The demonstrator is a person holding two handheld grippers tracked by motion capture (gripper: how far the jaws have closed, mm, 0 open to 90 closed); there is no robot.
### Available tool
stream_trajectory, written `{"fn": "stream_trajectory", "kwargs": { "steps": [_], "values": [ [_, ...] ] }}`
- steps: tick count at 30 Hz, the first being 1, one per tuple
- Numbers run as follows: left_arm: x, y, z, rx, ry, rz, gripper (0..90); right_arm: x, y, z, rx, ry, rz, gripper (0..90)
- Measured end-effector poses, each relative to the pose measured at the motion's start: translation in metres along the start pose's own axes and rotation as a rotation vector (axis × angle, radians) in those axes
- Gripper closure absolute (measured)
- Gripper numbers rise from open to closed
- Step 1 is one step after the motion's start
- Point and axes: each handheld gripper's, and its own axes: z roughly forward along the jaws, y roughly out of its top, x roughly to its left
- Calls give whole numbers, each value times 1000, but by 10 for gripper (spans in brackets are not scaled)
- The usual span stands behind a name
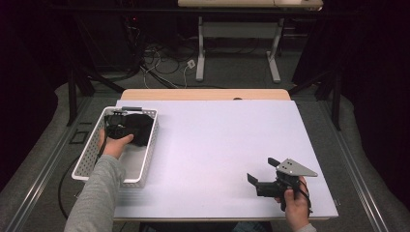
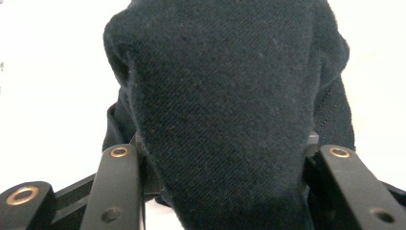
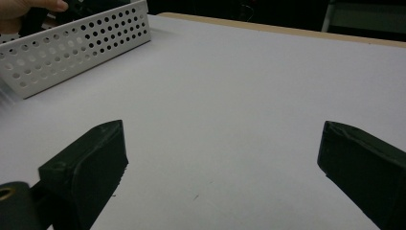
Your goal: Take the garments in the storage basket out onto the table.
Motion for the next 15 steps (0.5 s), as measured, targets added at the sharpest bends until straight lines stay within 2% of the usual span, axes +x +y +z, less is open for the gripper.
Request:
{"fn": "stream_trajectory", "kwargs": {
  "steps": [6,8,15],
  "values": [
    [2,0,-5,5,6,-12,486,0,0,0,0,-1,3,27],
    [3,0,-8,-13,10,-23,487,-1,0,-1,2,1,2,27],
    [4,0,-17,-30,5,-25,487,0,1,-1,4,-3,1,27]
  ]
}}
